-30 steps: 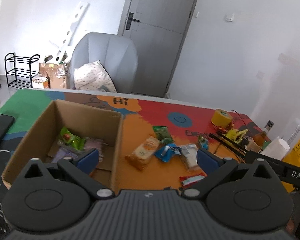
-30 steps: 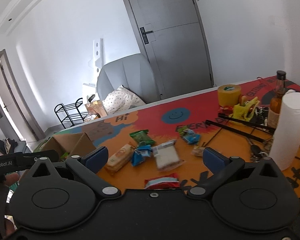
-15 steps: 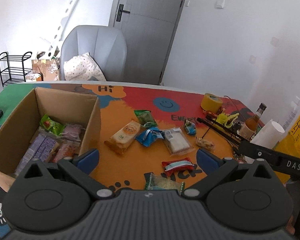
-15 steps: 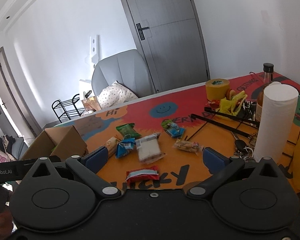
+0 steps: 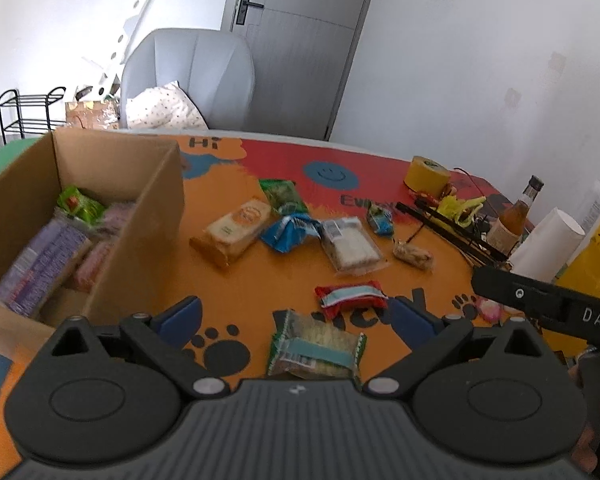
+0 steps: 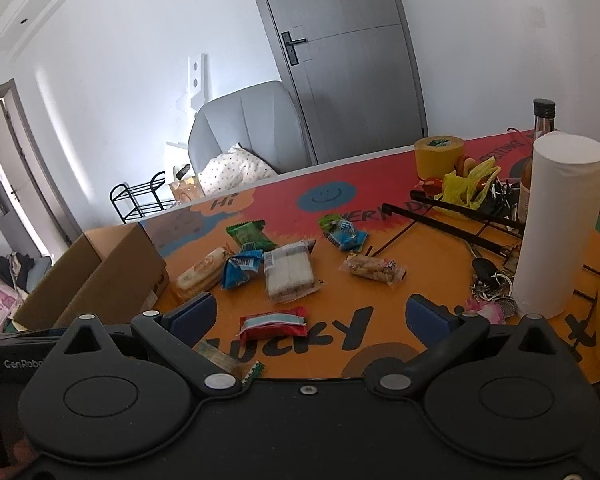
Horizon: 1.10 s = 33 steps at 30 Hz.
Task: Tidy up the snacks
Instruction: 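Move both tools back toward the remaining snacks on the table, then grasp the clear pastry pack with teal band using the left gripper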
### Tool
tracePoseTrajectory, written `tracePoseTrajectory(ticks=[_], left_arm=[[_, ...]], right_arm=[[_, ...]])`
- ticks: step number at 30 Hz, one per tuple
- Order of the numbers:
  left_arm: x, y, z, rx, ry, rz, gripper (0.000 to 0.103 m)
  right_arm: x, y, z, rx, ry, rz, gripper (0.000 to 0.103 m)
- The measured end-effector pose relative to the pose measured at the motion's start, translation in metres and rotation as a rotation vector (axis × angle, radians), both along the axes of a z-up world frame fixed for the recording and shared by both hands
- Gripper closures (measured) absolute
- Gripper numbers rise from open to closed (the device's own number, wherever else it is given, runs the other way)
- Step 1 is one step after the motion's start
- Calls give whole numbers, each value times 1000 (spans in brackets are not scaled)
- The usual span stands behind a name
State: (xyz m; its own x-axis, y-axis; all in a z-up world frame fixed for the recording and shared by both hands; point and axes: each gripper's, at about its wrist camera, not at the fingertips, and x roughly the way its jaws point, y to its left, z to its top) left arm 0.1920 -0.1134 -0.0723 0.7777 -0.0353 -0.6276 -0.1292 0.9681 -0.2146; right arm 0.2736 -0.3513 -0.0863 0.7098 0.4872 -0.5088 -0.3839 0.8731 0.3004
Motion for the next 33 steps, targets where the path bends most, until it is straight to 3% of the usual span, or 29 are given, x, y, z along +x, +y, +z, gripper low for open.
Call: tracePoseTrajectory(ticks=[18,23,30,33], left_arm=[[26,-12,-51,30,86,5,5],[31,-20,-60,36,102,-31,5],[35,-34,-67,151,97,-46,19],[35,-35,-67,153,91,-61,29]], right_arm=[[14,8,-37,-23,73,56,0],[19,8,-44,-14,100,51,0],[24,6,-50,-12,119,40,0],[26,6,-51,-14,125,40,0]])
